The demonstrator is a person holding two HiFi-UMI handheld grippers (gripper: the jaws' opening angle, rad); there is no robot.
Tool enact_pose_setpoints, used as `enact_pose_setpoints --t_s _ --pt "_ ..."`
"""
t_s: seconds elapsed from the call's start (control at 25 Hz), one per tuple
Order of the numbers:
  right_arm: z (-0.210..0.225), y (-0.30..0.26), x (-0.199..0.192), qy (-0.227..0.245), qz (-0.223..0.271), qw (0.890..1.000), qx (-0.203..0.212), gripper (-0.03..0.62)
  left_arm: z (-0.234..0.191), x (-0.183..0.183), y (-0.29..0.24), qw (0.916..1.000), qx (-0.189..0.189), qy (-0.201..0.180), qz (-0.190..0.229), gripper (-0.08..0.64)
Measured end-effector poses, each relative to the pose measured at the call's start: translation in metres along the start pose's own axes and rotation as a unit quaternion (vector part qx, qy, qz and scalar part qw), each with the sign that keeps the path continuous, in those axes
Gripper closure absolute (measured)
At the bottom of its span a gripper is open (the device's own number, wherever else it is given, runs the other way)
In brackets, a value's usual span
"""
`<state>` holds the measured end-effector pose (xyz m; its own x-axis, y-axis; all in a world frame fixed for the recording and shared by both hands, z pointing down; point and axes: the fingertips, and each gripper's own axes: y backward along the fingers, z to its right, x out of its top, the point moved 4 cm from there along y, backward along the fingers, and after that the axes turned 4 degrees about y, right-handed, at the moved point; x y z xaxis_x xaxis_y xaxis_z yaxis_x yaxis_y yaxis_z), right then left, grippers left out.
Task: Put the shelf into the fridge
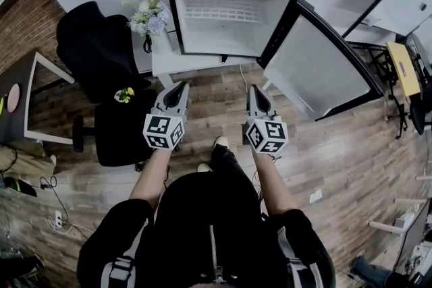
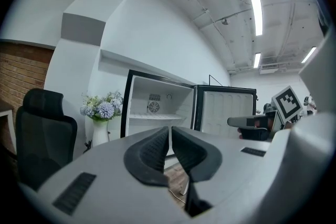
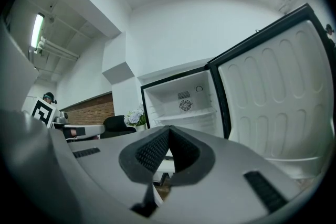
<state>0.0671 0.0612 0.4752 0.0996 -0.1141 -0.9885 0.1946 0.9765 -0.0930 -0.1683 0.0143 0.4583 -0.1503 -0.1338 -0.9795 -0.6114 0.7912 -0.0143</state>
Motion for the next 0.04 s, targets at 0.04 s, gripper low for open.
enact_pose_setpoints --t_s 0.04 --pt "0.0003 0.0004 0.0 0.0 0.0 1.0 -0.001 0.592 0.0001 -0.0001 -0.0003 1.0 -0.001 0.0 0.0 0.523"
